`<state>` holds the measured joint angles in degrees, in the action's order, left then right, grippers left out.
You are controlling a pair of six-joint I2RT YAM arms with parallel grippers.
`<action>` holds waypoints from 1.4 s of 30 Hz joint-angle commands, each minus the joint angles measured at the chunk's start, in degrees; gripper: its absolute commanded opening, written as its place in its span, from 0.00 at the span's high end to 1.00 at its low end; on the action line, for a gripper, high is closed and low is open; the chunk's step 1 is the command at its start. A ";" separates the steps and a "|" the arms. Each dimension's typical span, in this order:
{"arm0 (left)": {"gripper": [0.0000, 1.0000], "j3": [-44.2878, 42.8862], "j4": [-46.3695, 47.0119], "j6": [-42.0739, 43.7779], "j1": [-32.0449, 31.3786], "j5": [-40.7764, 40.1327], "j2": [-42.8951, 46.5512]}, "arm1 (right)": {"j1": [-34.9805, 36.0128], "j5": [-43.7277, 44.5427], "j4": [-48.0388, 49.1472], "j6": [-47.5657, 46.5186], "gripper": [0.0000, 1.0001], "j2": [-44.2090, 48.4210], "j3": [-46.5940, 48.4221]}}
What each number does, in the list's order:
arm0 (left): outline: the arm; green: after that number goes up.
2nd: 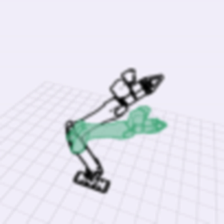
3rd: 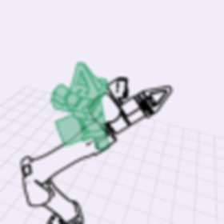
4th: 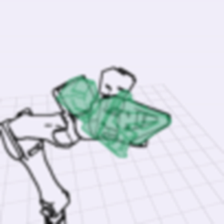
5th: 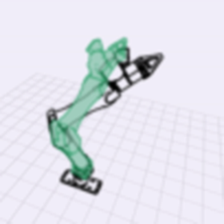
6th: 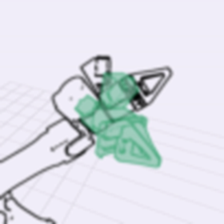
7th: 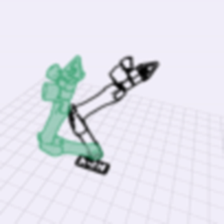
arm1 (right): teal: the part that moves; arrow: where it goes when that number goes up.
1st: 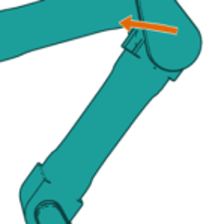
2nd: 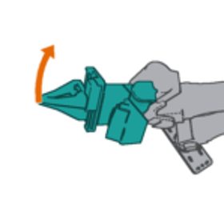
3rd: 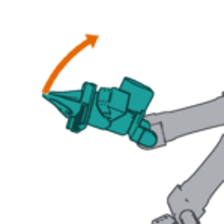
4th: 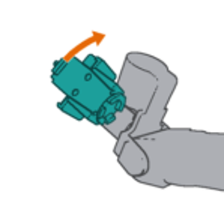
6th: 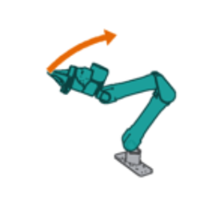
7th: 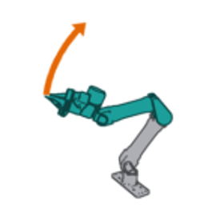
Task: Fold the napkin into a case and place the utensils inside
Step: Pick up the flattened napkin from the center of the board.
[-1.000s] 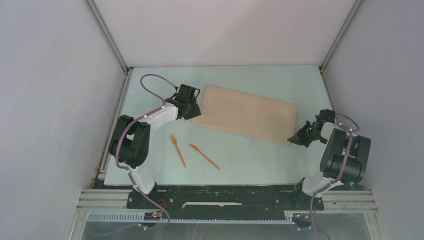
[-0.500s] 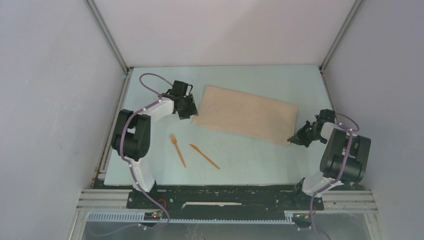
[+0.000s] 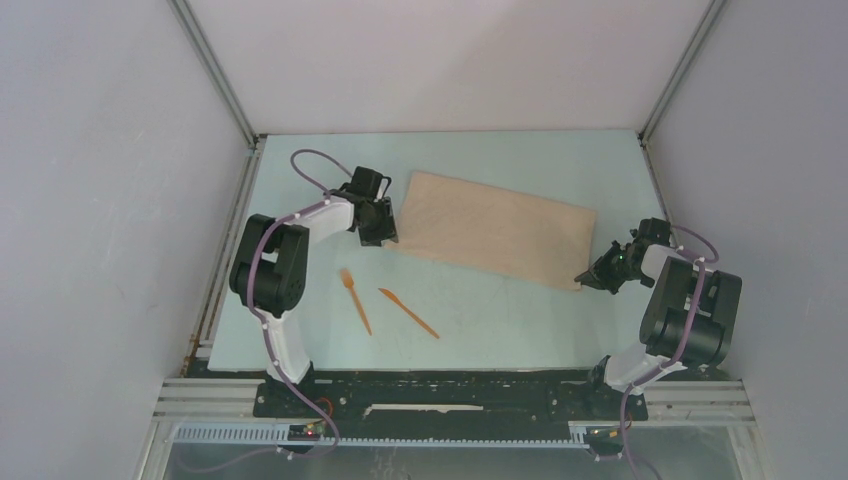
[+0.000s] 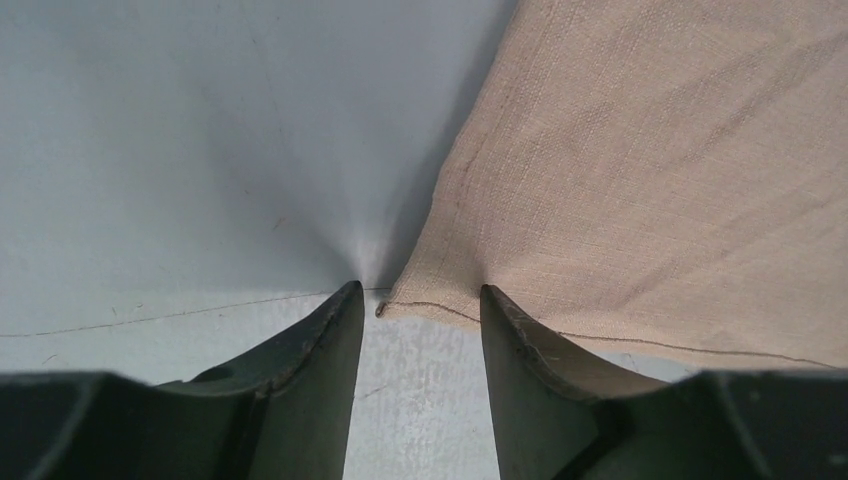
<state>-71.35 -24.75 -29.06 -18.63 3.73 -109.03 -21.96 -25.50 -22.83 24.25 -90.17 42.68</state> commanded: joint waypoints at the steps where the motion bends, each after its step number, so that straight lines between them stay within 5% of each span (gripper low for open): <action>1: 0.50 1.38 -0.89 1.54 -0.96 0.39 -0.17 | -0.04 0.06 1.64 -1.46 1.00 0.30 -0.16; 18: 1.00 -5.54 -0.61 2.68 -1.19 0.10 4.52 | 0.74 -0.12 0.69 -0.12 1.00 2.60 2.55; 27: 1.00 -23.72 -1.79 5.19 -1.06 -0.31 -0.75 | 3.94 -0.57 -4.78 2.45 1.00 1.45 16.19; 36: 1.00 -9.63 1.66 -1.05 0.57 6.62 -2.56 | 2.64 -0.59 -4.07 0.30 1.00 0.26 9.62; 42: 1.00 -21.37 5.40 -0.47 1.75 8.40 -4.05 | 2.05 -6.61 -0.85 5.27 1.00 -5.41 20.34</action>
<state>-82.04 -25.10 -29.19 -17.76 9.56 -114.43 -20.32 -27.59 -27.66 26.15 -93.23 53.71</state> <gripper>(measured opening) 0.004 0.008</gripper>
